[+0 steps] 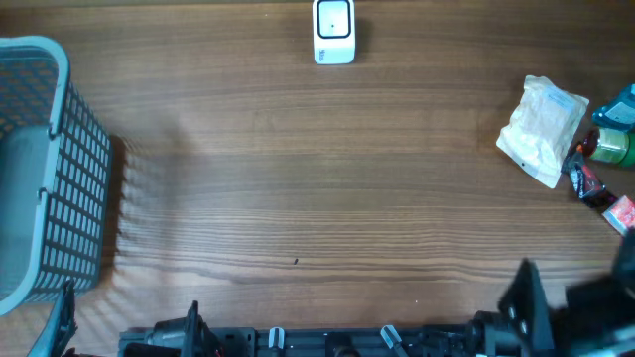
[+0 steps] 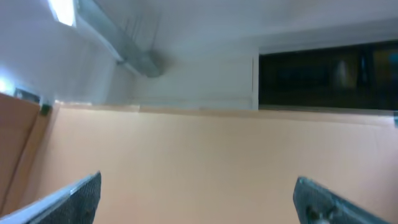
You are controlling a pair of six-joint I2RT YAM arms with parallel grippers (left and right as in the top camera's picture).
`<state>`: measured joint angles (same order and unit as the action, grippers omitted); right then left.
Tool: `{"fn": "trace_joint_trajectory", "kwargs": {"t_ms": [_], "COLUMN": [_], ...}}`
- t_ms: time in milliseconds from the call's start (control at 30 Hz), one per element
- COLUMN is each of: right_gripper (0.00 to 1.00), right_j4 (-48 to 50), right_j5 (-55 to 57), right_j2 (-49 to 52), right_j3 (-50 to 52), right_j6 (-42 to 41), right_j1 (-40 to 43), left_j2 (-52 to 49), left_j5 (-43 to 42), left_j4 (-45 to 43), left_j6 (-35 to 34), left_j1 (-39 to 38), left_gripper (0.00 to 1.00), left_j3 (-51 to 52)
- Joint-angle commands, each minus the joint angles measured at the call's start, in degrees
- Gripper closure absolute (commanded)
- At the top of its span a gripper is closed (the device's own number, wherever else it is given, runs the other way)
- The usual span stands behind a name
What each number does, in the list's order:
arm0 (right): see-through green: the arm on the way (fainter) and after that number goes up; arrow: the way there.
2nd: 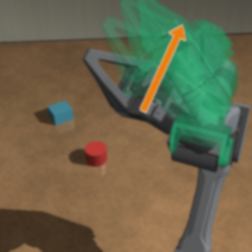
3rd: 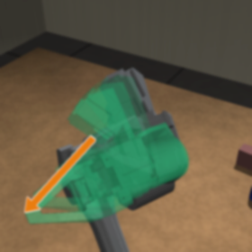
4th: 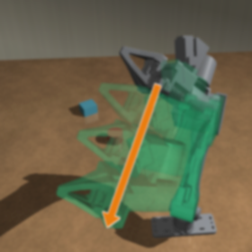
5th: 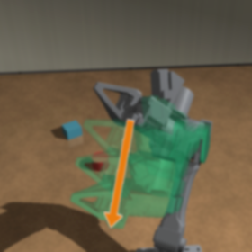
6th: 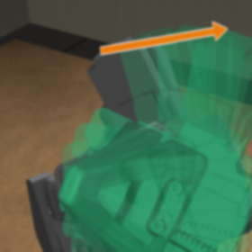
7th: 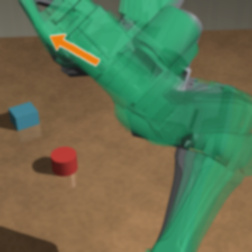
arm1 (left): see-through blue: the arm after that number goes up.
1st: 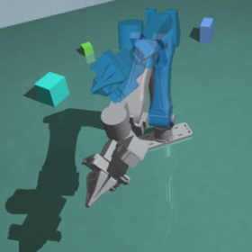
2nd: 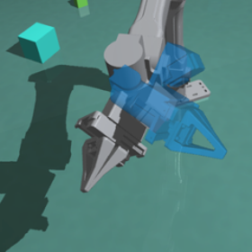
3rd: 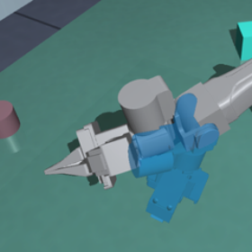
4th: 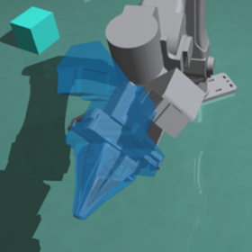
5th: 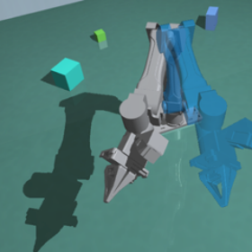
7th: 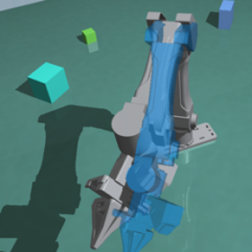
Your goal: Scan the item barcode
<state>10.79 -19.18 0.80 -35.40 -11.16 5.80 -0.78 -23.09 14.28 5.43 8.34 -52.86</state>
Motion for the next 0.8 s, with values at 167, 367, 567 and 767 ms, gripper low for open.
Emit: {"fn": "trace_joint_trajectory", "kwargs": {"t_ms": [167, 367, 567, 767], "right_gripper": [0.0, 0.0, 0.0, 0.0], "right_j4": [16.68, 18.78, -2.27, -10.49], "right_j5": [14.6, 15.5, 16.35, 18.75], "right_j2": [-0.26, -0.26, -0.26, 2.12], "right_j3": [23.98, 34.8, 35.12, 35.1], "right_j6": [-8.55, -14.32, -14.73, -19.61], "right_j1": [0.2, 0.2, 0.2, 0.22], "left_j2": [0.5, 0.5, 0.5, 0.5], "left_j5": [-0.68, -0.68, -0.68, -0.66], "left_j4": [1.46, 2.38, 2.56, 2.54], "left_j6": [1.88, 1.88, 1.88, 1.88], "left_j1": [-0.2, -0.2, -0.2, -0.2], "left_gripper": [0.0, 0.0, 0.0, 0.0], "left_j3": [0.09, 0.09, 0.11, 0.09]}}
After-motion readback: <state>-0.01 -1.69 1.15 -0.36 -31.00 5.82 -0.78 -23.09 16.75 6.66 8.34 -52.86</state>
